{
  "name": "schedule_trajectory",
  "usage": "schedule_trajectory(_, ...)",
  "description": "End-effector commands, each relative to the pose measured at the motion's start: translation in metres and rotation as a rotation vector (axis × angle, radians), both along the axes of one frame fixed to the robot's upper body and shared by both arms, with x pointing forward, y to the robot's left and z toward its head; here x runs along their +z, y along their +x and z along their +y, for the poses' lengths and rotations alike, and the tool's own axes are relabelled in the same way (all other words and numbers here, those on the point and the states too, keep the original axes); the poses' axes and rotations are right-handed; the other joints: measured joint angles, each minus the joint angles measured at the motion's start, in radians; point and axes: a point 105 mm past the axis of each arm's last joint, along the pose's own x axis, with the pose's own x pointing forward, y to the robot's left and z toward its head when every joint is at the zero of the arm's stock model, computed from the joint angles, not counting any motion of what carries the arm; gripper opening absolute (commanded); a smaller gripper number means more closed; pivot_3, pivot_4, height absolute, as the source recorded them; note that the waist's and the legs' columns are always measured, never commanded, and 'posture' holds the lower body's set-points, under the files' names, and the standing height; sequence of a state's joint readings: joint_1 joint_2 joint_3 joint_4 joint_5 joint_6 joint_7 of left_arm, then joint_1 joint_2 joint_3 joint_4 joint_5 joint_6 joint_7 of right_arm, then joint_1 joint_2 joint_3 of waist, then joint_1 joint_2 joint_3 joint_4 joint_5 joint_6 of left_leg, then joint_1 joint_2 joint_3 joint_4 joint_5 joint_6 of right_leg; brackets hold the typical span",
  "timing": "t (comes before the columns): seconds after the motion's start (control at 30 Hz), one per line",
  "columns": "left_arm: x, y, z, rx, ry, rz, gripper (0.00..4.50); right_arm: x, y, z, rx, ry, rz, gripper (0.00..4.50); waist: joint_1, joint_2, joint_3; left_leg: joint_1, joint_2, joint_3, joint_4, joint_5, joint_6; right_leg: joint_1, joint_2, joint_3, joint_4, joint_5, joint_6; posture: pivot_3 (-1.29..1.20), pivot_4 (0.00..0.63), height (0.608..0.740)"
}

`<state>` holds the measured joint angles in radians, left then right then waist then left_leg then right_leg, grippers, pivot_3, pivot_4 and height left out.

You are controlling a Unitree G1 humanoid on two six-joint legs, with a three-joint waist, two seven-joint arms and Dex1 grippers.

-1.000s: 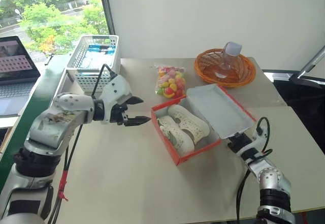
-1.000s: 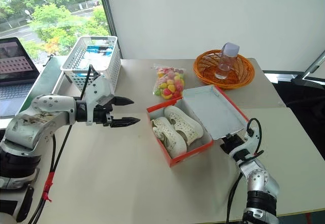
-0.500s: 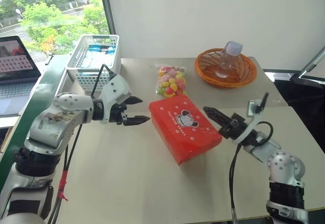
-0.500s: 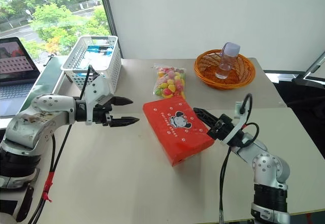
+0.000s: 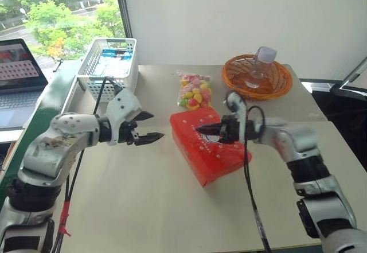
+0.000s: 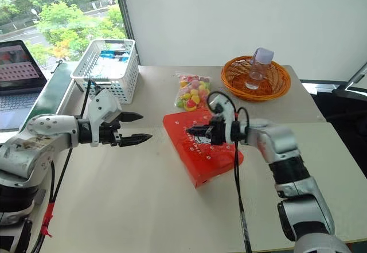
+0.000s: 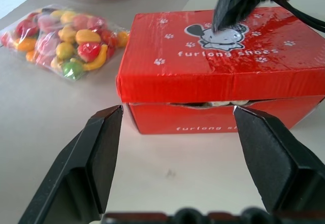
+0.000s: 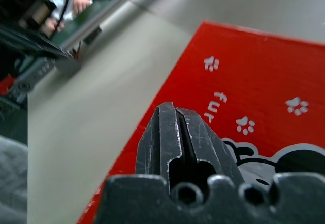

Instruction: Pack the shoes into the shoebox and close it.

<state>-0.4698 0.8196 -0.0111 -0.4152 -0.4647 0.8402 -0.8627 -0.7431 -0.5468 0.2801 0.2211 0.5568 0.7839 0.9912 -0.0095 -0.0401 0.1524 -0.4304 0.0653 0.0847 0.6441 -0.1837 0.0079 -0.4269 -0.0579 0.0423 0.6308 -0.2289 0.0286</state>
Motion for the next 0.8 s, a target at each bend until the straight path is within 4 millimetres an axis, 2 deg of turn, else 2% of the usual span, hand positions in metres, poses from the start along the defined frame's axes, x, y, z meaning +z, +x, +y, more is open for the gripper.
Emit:
schedule_trajectory(0.03,0.013,-0.006,0.004,0.032,-0.005,-0.061,3.71,-0.012,0.006,-0.008,0.071,-0.1,-0.026,0.14,0.003,0.0,0.0,-0.001,0.0,0.0,0.0,0.0,0.0,0.0,0.0,0.0,0.0,0.0,0.0,0.0,0.15,0.74)
schedule_trajectory(0.2,0.01,-0.013,0.008,0.075,-0.01,-0.059,3.71,-0.038,0.004,-0.014,0.182,-0.253,-0.02,0.14,-0.003,0.0,0.0,0.001,0.0,0.0,0.001,0.0,0.0,0.001,0.0,0.0,0.001,0.001,0.0,0.0,0.15,0.74)
schedule_trajectory(0.33,0.01,-0.018,0.012,0.109,-0.016,-0.064,3.71,-0.072,0.006,-0.023,0.248,-0.473,-0.066,0.14,-0.004,-0.002,-0.002,0.006,0.0,0.001,0.001,0.0,0.0,0.004,0.0,0.0,0.001,0.0,0.0,0.0,0.15,0.74)
schedule_trajectory(0.5,0.008,-0.019,0.012,0.12,-0.017,-0.061,3.71,-0.079,0.012,-0.021,0.273,-0.542,-0.133,0.14,-0.006,-0.009,-0.008,0.015,0.002,0.001,0.0,0.0,-0.001,0.011,0.0,0.0,0.002,-0.001,-0.002,0.0,0.15,0.74)
schedule_trajectory(0.57,0.006,-0.02,0.011,0.117,-0.012,-0.057,3.71,-0.071,0.012,-0.015,0.286,-0.513,-0.166,0.14,-0.007,-0.009,-0.008,0.021,0.002,0.002,0.001,-0.002,-0.005,0.016,-0.001,0.0,0.001,-0.004,-0.005,0.0,0.15,0.74)
schedule_trajectory(0.6,0.005,-0.02,0.009,0.112,-0.014,-0.054,3.71,-0.058,0.011,-0.005,0.284,-0.438,-0.167,0.14,-0.007,-0.009,-0.008,0.025,0.002,0.003,0.001,-0.005,-0.01,0.02,-0.001,0.0,0.001,-0.004,-0.005,0.0,0.15,0.74)
schedule_trajectory(0.67,0.003,-0.02,0.007,0.099,-0.017,-0.044,3.71,-0.016,-0.001,0.011,0.343,-0.254,-0.215,0.14,-0.004,-0.008,-0.007,0.03,0.003,0.002,0.0,-0.006,-0.012,0.02,-0.001,-0.001,0.001,-0.005,-0.004,0.0,0.15,0.74)
schedule_trajectory(0.73,0.001,-0.021,0.006,0.09,-0.015,-0.036,3.71,0.012,-0.01,0.014,0.376,-0.164,-0.266,0.14,-0.003,-0.006,-0.006,0.028,0.003,0.003,0.0,-0.006,-0.012,0.019,-0.002,-0.001,0.001,-0.005,-0.004,0.0,0.15,0.74)
schedule_trajectory(0.8,0.0,-0.02,0.006,0.086,-0.019,-0.032,3.71,0.036,-0.017,0.008,0.379,-0.126,-0.333,0.14,-0.003,-0.005,-0.005,0.019,0.003,0.003,0.0,-0.005,-0.013,0.012,-0.002,0.0,0.003,-0.003,-0.007,0.0,0.15,0.74)
